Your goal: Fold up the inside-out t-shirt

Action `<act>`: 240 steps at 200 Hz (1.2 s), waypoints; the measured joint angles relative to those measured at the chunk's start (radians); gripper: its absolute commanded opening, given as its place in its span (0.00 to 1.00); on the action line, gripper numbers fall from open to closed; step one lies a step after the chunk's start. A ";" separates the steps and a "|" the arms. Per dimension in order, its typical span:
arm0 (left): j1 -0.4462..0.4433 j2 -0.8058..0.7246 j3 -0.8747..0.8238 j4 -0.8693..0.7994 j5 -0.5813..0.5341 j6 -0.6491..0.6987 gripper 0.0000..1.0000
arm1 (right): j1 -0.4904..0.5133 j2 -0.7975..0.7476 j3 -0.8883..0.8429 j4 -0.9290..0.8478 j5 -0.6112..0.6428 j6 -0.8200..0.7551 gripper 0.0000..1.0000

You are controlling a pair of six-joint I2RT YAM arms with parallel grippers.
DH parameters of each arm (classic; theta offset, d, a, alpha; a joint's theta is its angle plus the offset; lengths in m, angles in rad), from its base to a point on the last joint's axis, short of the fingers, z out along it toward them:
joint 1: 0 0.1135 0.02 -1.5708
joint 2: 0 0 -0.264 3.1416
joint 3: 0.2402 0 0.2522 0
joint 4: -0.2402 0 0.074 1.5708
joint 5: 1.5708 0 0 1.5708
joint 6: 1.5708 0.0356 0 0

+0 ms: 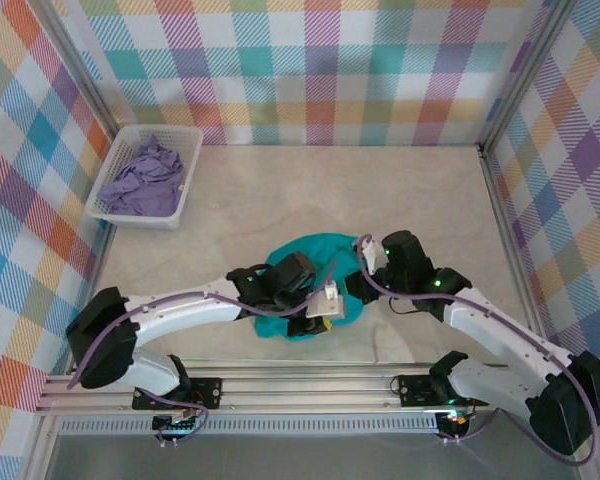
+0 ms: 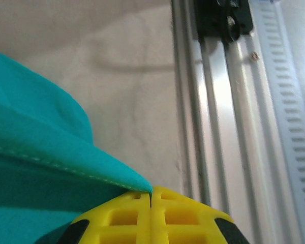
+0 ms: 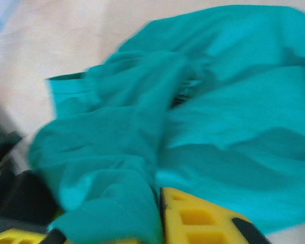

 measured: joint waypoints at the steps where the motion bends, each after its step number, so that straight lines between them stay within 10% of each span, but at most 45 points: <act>1: 0.000 0.002 0.001 0.002 0.000 0.000 0.28 | -0.002 0.002 0.002 -0.006 0.010 0.001 0.30; 28: -0.018 0.042 -0.002 0.038 0.046 -0.044 0.55 | -0.014 -0.013 -0.003 -0.126 0.148 0.080 0.47; 77: 0.051 -0.221 -0.113 0.117 0.088 -0.219 0.73 | -0.014 -0.122 -0.012 -0.130 0.239 0.106 0.59; 121: 0.406 -0.343 -0.151 0.050 -0.233 -0.724 0.81 | -0.014 0.399 0.204 0.048 0.197 0.043 0.70; 148: 0.475 -0.291 -0.218 0.010 -0.271 -0.922 0.82 | -0.014 0.637 0.335 0.080 0.182 0.018 0.75; 177: 0.480 -0.158 -0.237 0.007 -0.228 -1.032 0.67 | -0.014 0.814 0.432 0.100 0.162 0.016 0.70; 221: 0.480 -0.001 -0.246 0.143 -0.153 -1.121 0.01 | -0.028 0.933 0.555 0.124 0.123 0.009 0.05; 240: 0.495 0.010 -0.234 0.197 -0.156 -1.107 0.00 | -0.053 0.914 0.585 0.147 0.087 -0.007 0.00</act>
